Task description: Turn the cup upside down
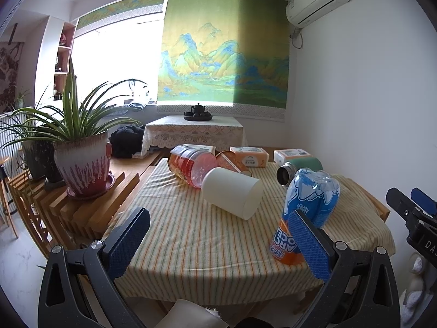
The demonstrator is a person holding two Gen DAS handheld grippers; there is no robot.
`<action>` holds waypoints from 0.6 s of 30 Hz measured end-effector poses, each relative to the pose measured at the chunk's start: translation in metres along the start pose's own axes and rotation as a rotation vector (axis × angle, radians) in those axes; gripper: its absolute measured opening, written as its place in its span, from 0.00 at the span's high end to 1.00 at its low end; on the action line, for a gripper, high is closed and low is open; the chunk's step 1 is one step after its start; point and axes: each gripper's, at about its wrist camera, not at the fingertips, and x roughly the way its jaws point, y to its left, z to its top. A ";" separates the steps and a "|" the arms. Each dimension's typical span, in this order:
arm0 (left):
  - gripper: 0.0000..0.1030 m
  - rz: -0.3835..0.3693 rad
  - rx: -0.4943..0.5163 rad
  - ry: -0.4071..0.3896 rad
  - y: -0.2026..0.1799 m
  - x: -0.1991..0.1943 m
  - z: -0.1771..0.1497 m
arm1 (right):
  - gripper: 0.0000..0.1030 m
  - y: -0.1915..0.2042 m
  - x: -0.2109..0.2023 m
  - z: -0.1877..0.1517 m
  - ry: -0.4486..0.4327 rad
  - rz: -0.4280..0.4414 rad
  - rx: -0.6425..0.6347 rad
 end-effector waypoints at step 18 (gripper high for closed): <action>0.00 -0.004 -0.006 0.003 0.002 -0.001 -0.001 | 0.15 -0.002 0.002 0.002 0.002 0.002 0.006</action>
